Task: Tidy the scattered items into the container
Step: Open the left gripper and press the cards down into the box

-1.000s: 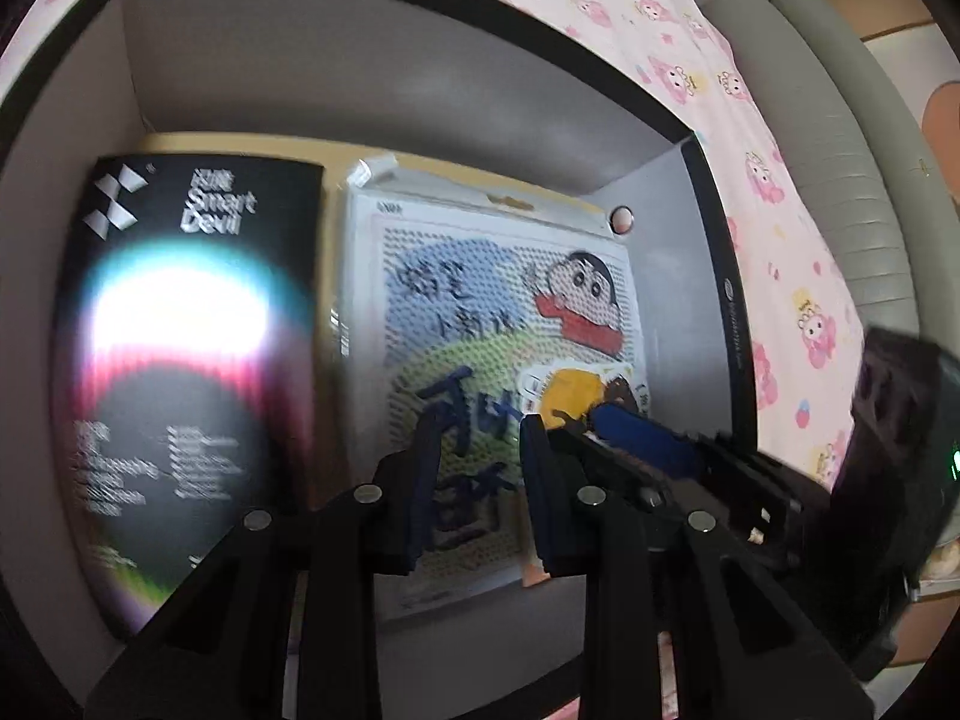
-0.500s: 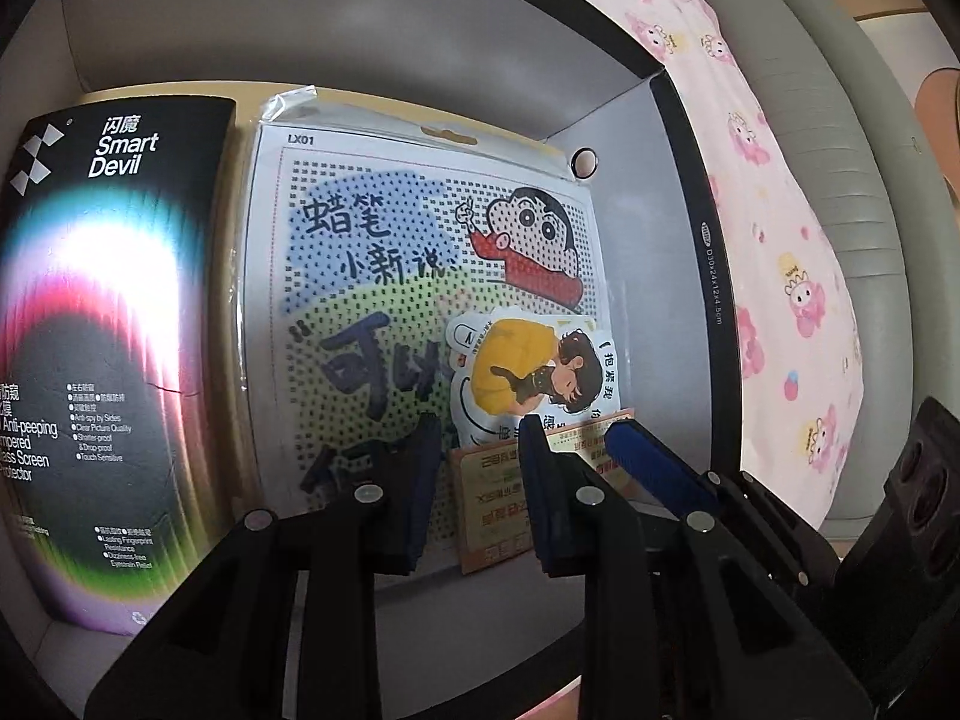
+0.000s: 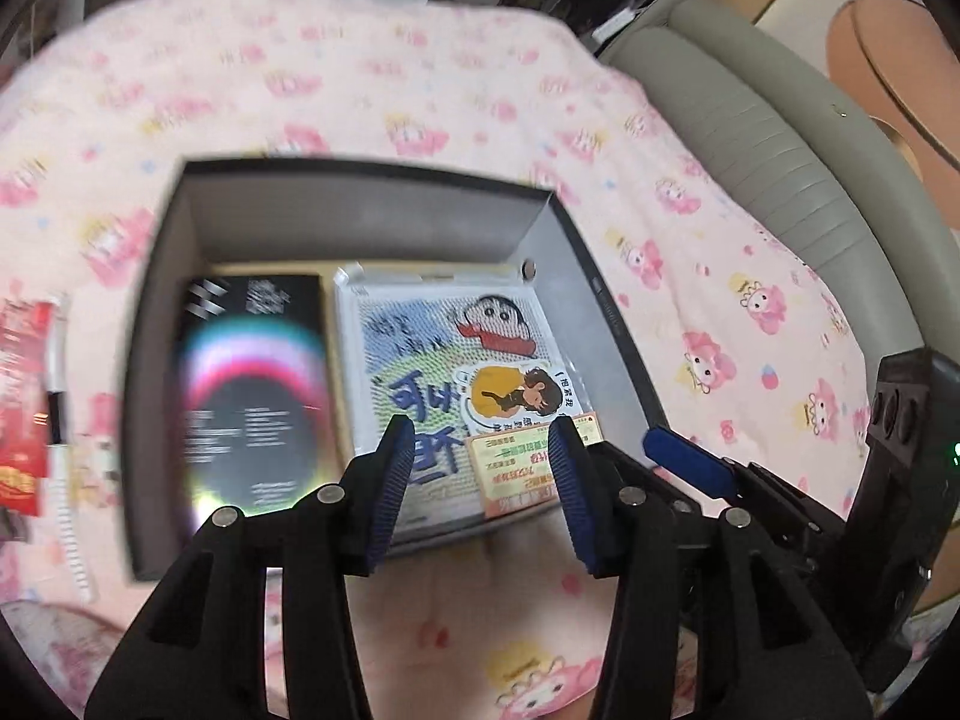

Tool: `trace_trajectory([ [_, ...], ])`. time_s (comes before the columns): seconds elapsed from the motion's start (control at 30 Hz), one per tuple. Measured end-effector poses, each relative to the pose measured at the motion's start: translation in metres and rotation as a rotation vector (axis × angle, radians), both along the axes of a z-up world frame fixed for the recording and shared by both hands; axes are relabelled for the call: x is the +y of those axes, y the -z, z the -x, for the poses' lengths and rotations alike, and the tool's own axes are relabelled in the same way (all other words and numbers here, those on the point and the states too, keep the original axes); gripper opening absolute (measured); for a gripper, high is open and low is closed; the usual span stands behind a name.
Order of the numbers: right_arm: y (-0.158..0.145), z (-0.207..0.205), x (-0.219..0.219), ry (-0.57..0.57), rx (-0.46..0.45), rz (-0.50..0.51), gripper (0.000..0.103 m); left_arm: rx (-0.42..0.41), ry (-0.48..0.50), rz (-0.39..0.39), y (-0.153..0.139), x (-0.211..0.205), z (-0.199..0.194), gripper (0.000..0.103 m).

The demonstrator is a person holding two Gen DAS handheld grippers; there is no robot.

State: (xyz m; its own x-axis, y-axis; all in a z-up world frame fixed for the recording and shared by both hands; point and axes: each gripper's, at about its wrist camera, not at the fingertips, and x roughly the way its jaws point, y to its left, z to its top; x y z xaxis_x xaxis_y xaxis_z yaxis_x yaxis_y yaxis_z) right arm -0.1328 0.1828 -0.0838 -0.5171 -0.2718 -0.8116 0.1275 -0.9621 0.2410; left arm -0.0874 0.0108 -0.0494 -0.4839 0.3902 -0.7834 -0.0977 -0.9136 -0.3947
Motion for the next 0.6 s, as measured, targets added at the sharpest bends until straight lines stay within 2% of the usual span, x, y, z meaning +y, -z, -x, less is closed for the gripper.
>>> trace_trajectory([
  [0.2, -0.027, -0.033, -0.002, 0.054, 0.057, 0.003, 0.051, 0.06, 0.027, 0.047, -0.012, -0.005, -0.013, 0.048],
  [0.4, -0.049, -0.062, -0.019, 0.029, 0.099, 0.006, 0.052, 0.114, 0.037, 0.07, -0.023, -0.013, -0.037, 0.05],
  [0.6, -0.055, -0.083, -0.045, -0.017, 0.101, -0.003, 0.052, 0.12, 0.02, 0.089, -0.026, -0.042, -0.06, 0.05],
])
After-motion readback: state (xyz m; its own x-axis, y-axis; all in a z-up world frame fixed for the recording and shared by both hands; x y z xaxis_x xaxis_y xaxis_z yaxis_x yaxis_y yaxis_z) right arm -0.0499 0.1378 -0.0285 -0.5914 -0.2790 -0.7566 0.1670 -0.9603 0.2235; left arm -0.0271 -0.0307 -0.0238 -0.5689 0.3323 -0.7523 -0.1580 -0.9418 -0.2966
